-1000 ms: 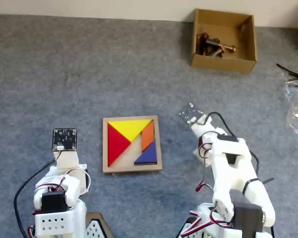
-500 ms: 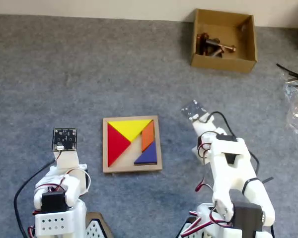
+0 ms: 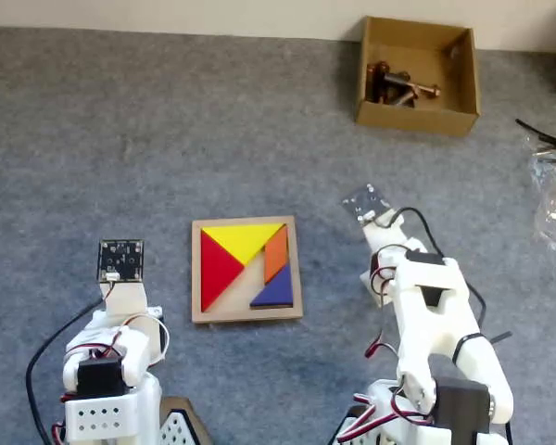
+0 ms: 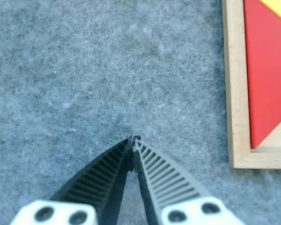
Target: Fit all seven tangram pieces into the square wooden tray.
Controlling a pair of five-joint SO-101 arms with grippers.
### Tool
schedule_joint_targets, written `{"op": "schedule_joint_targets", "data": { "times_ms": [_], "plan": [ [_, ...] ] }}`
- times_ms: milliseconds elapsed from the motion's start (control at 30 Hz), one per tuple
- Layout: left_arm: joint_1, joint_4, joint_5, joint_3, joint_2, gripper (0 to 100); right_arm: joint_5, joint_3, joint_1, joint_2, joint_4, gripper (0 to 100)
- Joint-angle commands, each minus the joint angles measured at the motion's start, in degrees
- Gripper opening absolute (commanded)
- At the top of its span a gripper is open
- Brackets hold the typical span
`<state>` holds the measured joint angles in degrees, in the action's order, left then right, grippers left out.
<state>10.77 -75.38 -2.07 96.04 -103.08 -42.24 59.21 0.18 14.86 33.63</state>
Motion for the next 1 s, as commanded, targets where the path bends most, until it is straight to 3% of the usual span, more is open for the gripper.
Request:
{"op": "schedule_joint_targets", "data": {
  "times_ms": [0, 533, 833, 967],
  "plan": [
    [0.5, -0.4, -0.1, 1.2, 0.4, 0, 0.6, -0.4, -1.5, 0.7, -1.5, 6.6],
    [0.5, -0.4, -0.1, 1.2, 0.4, 0, 20.4, -0.8, -1.6, 0.7, -0.7, 2.8],
    [0.5, -0.4, -0.1, 1.2, 0.4, 0, 20.8, -16.5, -6.5, 0.7, 26.0, 2.8],
    [0.5, -0.4, -0.1, 1.2, 0.4, 0, 20.9, -21.4, -7.6, 0.7, 29.9, 2.3]
  ]
}}
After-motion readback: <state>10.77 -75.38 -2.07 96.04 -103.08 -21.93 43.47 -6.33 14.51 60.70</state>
